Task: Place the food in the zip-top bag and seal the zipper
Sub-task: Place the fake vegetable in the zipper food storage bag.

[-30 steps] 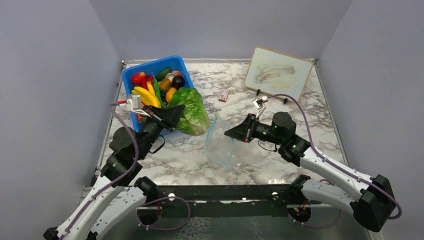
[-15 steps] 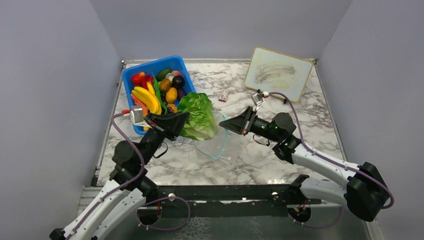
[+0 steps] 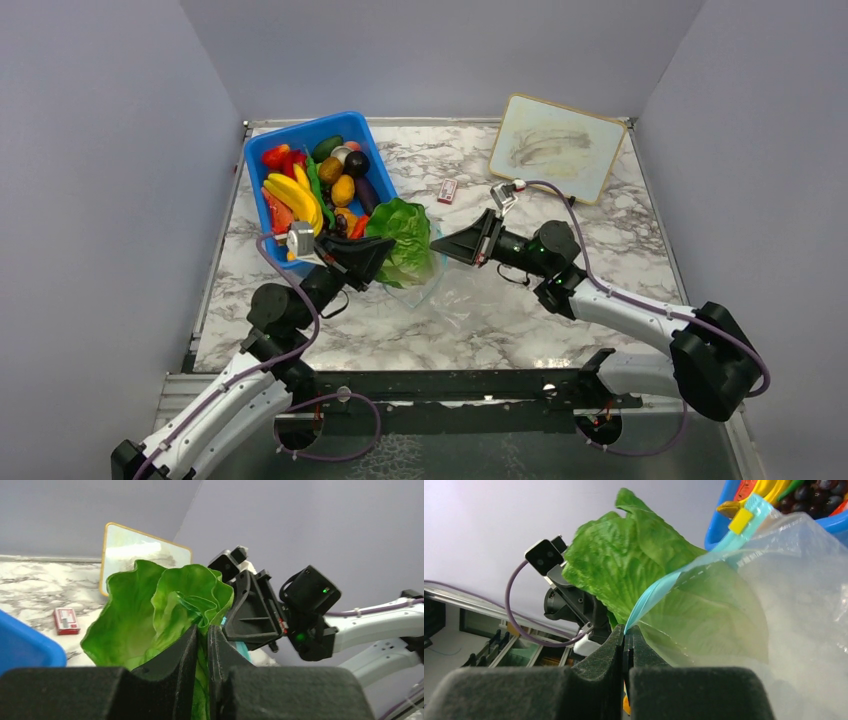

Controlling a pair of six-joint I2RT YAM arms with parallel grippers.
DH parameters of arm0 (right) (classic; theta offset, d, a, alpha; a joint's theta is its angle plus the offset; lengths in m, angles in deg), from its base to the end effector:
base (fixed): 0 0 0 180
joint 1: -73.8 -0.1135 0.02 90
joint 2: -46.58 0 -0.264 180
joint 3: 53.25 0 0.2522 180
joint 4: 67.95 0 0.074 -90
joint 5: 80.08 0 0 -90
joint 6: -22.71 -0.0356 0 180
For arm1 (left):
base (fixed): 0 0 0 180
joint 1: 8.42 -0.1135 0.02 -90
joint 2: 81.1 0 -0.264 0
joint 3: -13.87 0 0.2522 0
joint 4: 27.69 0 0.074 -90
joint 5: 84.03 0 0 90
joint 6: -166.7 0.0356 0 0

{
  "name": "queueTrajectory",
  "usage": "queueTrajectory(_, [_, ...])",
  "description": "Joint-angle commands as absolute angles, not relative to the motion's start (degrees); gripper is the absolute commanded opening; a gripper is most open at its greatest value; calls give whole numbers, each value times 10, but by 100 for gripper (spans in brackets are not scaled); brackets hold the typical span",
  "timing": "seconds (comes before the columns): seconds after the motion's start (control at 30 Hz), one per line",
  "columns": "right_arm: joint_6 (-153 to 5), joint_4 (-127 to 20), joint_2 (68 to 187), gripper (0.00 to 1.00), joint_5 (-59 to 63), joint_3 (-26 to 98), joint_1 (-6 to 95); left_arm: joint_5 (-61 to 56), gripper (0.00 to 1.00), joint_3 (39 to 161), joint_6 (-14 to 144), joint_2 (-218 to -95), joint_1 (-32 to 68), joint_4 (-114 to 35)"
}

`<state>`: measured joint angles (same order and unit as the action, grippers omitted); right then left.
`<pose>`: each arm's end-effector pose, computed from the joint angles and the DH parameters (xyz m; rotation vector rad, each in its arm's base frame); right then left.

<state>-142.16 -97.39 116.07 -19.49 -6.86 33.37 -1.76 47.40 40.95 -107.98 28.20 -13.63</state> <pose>0.1895 0.1844 0.2734 0.0282 1.8371 1.9117 0.1073 -0.0857 0.3007 0.1363 1.2928 -1.1760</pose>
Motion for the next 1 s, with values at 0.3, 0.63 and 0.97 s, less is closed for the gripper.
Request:
queueTrajectory(0.3, [-1457, -1121, 1168, 1, -222, -74, 335, 62, 1, 401, 183, -963, 283, -31])
queueTrajectory(0.63, [-1502, -1179, 1192, 1, -232, -38, 329, 52, 0, 387, 191, -1023, 283, -16])
queueTrajectory(0.97, [-1490, -1166, 1239, 1, -257, -10, 322, -87, 0, 431, 275, -1124, 284, -14])
